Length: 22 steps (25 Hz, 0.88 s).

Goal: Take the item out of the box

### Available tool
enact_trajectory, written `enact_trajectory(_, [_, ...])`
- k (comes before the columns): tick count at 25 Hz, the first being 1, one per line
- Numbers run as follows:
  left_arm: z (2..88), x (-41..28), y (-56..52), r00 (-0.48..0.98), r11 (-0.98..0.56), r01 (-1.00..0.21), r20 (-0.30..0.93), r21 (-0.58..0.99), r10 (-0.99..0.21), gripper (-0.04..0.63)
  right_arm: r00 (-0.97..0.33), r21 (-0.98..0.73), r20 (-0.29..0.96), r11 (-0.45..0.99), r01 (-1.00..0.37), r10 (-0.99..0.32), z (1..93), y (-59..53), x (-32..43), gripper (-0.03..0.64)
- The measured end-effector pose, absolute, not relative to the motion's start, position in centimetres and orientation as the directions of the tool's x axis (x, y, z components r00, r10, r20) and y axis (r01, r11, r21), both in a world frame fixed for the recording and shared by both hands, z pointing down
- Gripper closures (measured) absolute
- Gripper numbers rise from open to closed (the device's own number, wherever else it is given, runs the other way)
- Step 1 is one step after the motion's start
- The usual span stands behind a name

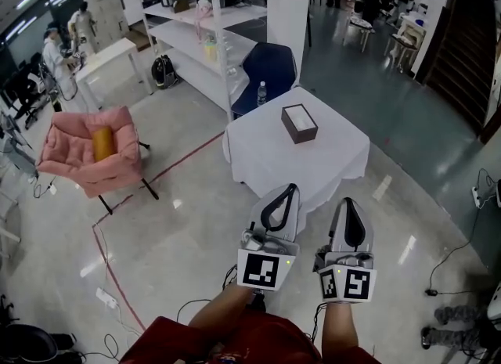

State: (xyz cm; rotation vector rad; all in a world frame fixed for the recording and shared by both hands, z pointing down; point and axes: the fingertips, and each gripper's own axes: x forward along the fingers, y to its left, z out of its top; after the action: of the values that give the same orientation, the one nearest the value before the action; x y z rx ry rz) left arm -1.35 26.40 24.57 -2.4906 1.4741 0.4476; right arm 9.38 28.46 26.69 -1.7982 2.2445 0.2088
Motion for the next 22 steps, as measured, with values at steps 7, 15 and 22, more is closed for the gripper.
enact_trajectory(7, [24.7, -4.4, 21.3, 0.444, -0.473, -0.881, -0.359, -0.006, -0.821, 0.594, -0.225, -0.029, -0.260, 0.240, -0.970, -0.939, 26.7, 23.2, 6.0, 0.617])
enact_trajectory(15, [24.6, -7.2, 16.8, 0.442, -0.476, -0.880, -0.362, 0.005, -0.821, 0.595, -0.234, 0.000, -0.253, 0.242, -0.970, -0.939, 26.9, 18.9, 3.0, 0.617])
enact_trajectory(22, [24.6, -7.7, 15.1, 0.449, -0.481, -0.876, -0.371, -0.006, -0.813, 0.595, -0.225, 0.016, -0.261, 0.229, -0.973, -0.939, 26.8, 17.2, 2.5, 0.616])
